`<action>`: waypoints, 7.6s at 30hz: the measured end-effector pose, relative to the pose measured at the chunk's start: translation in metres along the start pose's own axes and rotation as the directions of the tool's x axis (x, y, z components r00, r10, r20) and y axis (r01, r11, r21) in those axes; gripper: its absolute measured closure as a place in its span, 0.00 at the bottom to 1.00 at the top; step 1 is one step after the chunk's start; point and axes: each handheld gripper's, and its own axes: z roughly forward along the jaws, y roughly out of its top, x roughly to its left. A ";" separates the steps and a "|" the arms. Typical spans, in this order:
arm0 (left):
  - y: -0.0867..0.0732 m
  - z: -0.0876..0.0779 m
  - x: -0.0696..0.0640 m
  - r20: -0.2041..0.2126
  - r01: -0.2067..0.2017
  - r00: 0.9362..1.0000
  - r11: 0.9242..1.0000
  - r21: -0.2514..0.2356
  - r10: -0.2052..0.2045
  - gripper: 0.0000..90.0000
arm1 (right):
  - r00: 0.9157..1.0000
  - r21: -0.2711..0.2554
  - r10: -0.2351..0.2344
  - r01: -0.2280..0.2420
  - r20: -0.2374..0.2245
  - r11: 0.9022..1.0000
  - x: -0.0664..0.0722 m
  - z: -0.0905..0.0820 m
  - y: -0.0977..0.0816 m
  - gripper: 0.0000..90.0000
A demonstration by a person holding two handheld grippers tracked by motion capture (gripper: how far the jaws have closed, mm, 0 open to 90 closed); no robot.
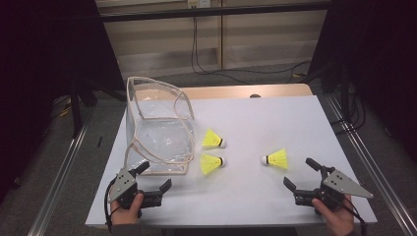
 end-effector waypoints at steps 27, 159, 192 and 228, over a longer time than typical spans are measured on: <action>0.001 0.004 -0.006 0.045 -0.001 0.999 1.000 0.014 0.001 0.02 | 1.000 -0.005 -0.010 0.010 -0.004 1.000 0.000 -0.001 0.001 0.02; 0.007 0.117 -0.094 0.093 0.013 0.995 0.961 0.275 -0.040 0.04 | 0.999 -0.007 -0.028 0.028 -0.018 1.000 0.003 -0.001 0.002 0.03; 0.010 0.146 -0.099 0.023 0.031 0.999 0.953 0.301 -0.040 0.94 | 0.999 -0.014 -0.023 0.023 -0.024 1.000 0.001 -0.002 0.002 0.03; 0.036 0.174 -0.114 0.088 0.004 0.996 0.957 0.291 -0.031 0.96 | 1.000 -0.012 -0.023 0.023 -0.021 1.000 -0.001 -0.004 0.002 0.03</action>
